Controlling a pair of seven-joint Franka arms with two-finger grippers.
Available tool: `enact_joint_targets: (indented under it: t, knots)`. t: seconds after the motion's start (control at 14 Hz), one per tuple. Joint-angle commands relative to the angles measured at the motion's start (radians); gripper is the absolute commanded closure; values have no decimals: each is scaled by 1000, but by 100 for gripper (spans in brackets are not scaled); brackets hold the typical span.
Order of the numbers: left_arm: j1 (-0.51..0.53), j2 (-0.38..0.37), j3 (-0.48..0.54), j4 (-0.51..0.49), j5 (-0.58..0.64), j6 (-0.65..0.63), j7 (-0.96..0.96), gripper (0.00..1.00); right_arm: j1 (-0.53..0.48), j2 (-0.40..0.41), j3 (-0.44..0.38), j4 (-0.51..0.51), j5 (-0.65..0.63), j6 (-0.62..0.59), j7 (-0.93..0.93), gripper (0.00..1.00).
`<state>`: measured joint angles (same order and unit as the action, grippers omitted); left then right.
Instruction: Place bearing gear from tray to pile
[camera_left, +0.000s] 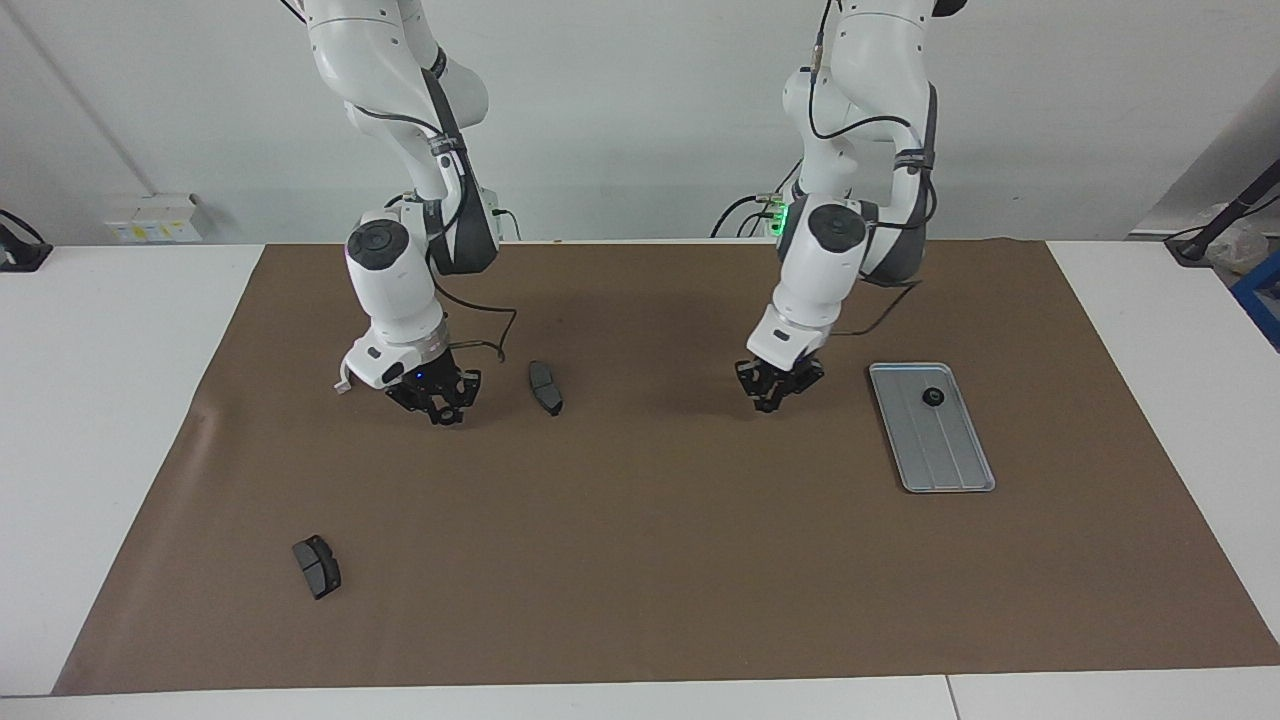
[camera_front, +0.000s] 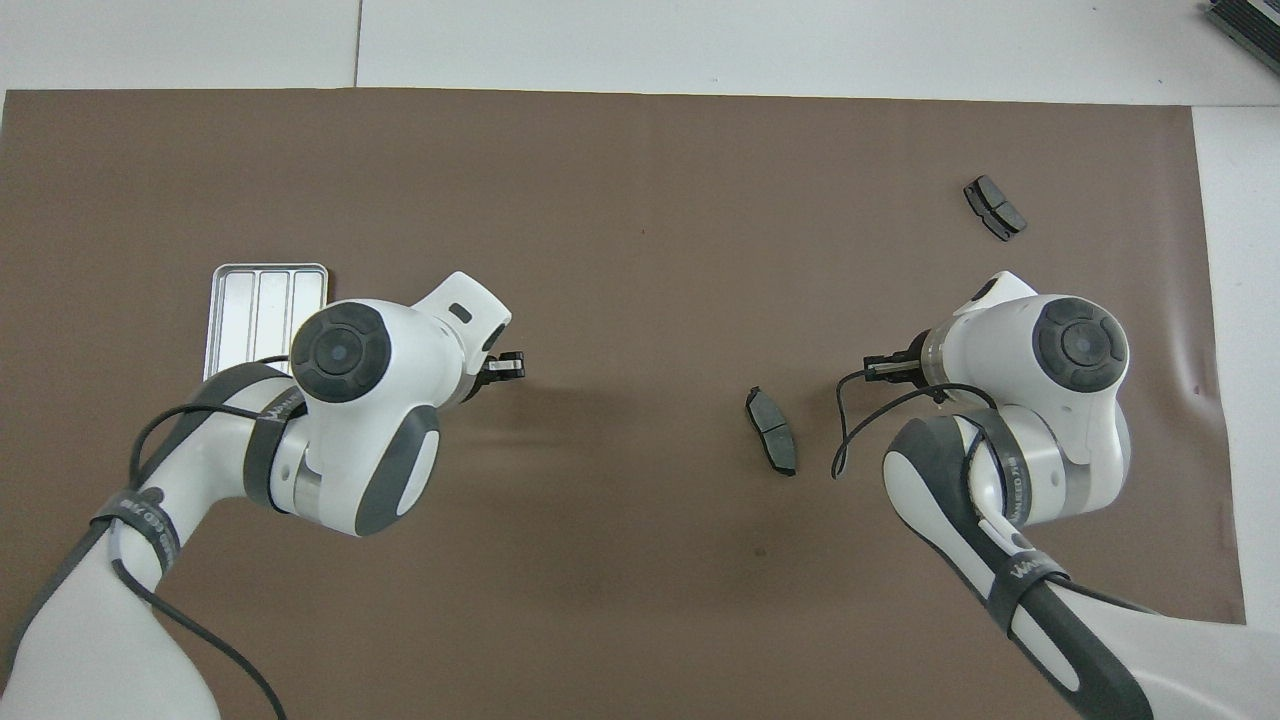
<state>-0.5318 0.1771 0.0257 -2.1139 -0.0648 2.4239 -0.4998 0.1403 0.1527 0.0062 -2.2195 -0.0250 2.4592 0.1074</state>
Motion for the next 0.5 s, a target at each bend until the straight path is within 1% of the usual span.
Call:
enact_joint_targets:
  t: [0.0, 0.07, 0.14, 0.43]
  knots:
    - [-120, 62, 22, 99, -7, -60, -165, 100, -27, -7, 14, -35, -3, 26, -20, 100]
    - [-155, 109, 22, 174, -7, -89, -231, 100, -31, -7, 14, -37, -3, 26, -21, 100]
    - [-177, 148, 20, 227, -4, -98, -279, 100, -33, -7, 14, -39, -3, 26, -21, 100]
    - [-229, 235, 19, 331, -10, -86, -310, 100, -62, -4, 14, -51, -3, 26, -47, 100]
